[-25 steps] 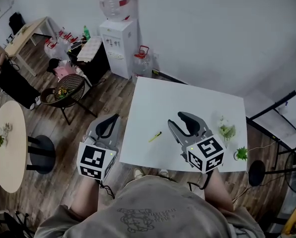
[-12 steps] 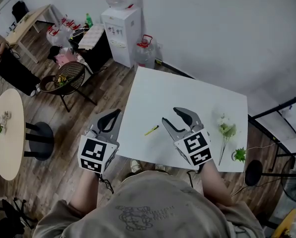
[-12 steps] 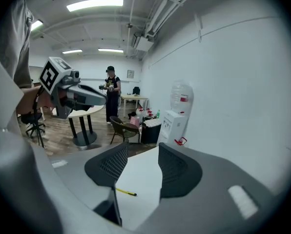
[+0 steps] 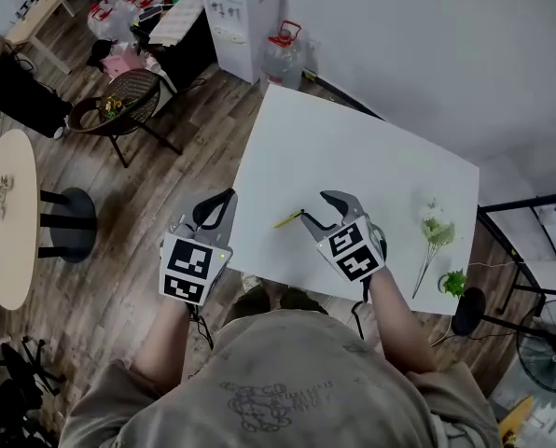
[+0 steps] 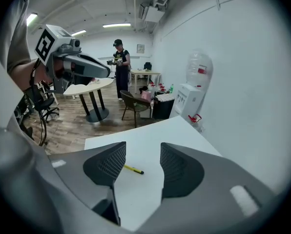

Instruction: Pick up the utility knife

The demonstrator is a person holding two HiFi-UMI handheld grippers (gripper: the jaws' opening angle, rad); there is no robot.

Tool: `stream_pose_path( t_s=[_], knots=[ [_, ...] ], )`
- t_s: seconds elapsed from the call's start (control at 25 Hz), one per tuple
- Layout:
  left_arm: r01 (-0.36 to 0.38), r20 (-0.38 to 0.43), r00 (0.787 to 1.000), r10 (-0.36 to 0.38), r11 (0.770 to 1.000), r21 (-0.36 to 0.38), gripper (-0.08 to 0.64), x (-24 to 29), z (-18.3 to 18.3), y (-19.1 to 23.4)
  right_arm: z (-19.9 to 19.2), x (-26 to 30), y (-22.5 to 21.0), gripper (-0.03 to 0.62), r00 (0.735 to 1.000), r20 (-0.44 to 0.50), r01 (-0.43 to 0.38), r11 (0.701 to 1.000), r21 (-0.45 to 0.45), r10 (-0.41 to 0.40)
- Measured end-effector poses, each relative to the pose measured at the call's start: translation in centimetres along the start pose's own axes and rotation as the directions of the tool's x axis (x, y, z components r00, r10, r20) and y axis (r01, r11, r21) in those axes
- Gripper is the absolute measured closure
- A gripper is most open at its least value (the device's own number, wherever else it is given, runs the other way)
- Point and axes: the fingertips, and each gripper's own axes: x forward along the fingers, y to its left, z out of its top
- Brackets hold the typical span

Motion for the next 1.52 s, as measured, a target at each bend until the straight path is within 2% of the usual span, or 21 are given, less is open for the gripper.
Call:
stream_pose_path(
  t_s=[0.12,0.32,0.48,0.72,0.96,1.08,1.16,1.32,1.52],
  knots=[
    [0.011,-0.062,0.998,-0.014,0.999,-0.042,0.560,1.4,-3.3,-0.1,-2.3,2.4,1.2,0.341,0.997,-0.061,-0.051,0.999,0.000,0.050],
    [0.013,-0.193,0.981,-0.023,0.999,-0.051,0.560,3.1,-9.2,0.0,-4.5,5.7,3.3,0.356,0.978,-0.143,-0.152,0.988,-0.004,0.149],
    [0.058,-0.298,0.951,-0.079,0.995,-0.081,0.560,4.3,-14.1,-1.3,-6.8,8.2,4.7,0.356,0.958,-0.222,-0.194,0.980,-0.043,0.180],
    [0.106,-0.382,0.912,-0.148,0.986,-0.129,0.560,5.7,-19.2,-2.9,-10.6,12.0,5.5,0.354,0.933,-0.302,-0.222,0.973,-0.057,0.195],
    [0.104,-0.410,0.898,-0.162,0.981,-0.162,0.560,5.7,-21.1,-2.9,-11.5,13.7,5.2,0.353,0.928,-0.347,-0.209,0.958,-0.196,0.131],
    [0.095,-0.414,0.897,-0.155,0.982,-0.163,0.560,5.8,-21.6,-2.5,-12.4,14.5,4.6,0.344,0.922,-0.383,-0.199,0.923,-0.330,0.061],
    [0.086,-0.415,0.898,-0.146,0.983,-0.160,0.560,5.9,-21.7,-2.2,-12.8,14.8,4.5,0.345,0.918,-0.393,-0.205,0.902,-0.381,0.043],
    [0.079,-0.409,0.903,-0.136,0.985,-0.151,0.560,5.6,-21.4,-2.0,-12.9,14.6,5.2,0.380,0.917,-0.392,-0.239,0.884,-0.401,0.071],
    [0.085,-0.405,0.903,-0.145,0.983,-0.164,0.560,5.2,-21.5,-2.8,-13.5,14.4,6.2,0.480,0.908,-0.407,-0.259,0.891,-0.373,0.094]
  ],
)
